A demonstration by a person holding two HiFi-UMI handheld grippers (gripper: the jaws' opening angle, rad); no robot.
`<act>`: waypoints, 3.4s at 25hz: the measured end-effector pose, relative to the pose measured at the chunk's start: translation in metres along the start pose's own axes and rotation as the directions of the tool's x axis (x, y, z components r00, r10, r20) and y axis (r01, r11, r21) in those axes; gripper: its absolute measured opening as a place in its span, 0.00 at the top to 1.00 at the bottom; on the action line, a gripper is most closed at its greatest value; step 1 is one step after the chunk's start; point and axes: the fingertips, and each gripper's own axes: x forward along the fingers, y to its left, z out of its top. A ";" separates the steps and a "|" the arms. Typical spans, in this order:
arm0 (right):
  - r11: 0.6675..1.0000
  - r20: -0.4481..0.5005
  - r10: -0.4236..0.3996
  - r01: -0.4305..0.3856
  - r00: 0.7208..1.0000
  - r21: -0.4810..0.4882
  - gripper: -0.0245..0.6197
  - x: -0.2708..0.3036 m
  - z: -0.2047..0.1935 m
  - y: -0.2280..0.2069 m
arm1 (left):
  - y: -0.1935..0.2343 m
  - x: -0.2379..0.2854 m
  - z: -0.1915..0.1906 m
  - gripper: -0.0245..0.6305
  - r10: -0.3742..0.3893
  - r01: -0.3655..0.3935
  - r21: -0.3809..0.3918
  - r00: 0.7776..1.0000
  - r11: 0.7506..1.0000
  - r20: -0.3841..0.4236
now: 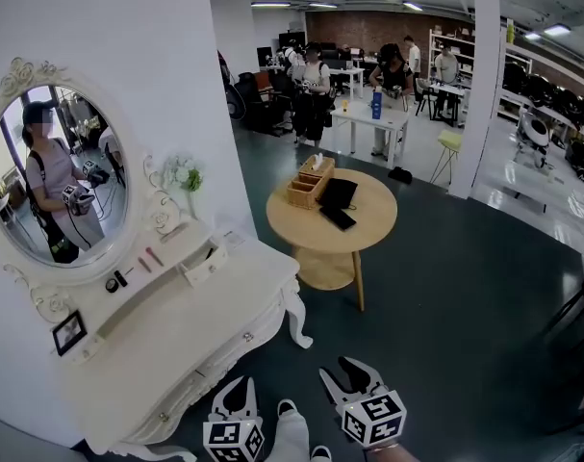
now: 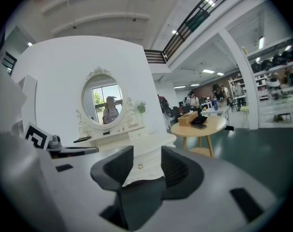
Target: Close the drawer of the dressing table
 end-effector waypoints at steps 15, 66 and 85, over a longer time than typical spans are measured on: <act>1.000 -0.018 0.013 -0.013 1.000 -0.024 0.68 0.137 0.038 -0.021 | 0.077 0.118 0.030 0.96 -0.014 0.014 -0.025 1.000 1.000 -0.002; 0.819 -0.293 0.472 -0.536 0.832 -0.203 0.69 0.455 0.073 0.052 | 0.274 0.190 0.074 0.96 0.559 -0.543 -0.227 0.829 0.809 0.009; 0.738 -0.479 0.454 -0.618 0.752 -0.271 0.71 0.502 -0.002 0.097 | 0.287 0.122 0.040 0.96 0.730 -0.714 -0.301 0.679 0.632 -0.076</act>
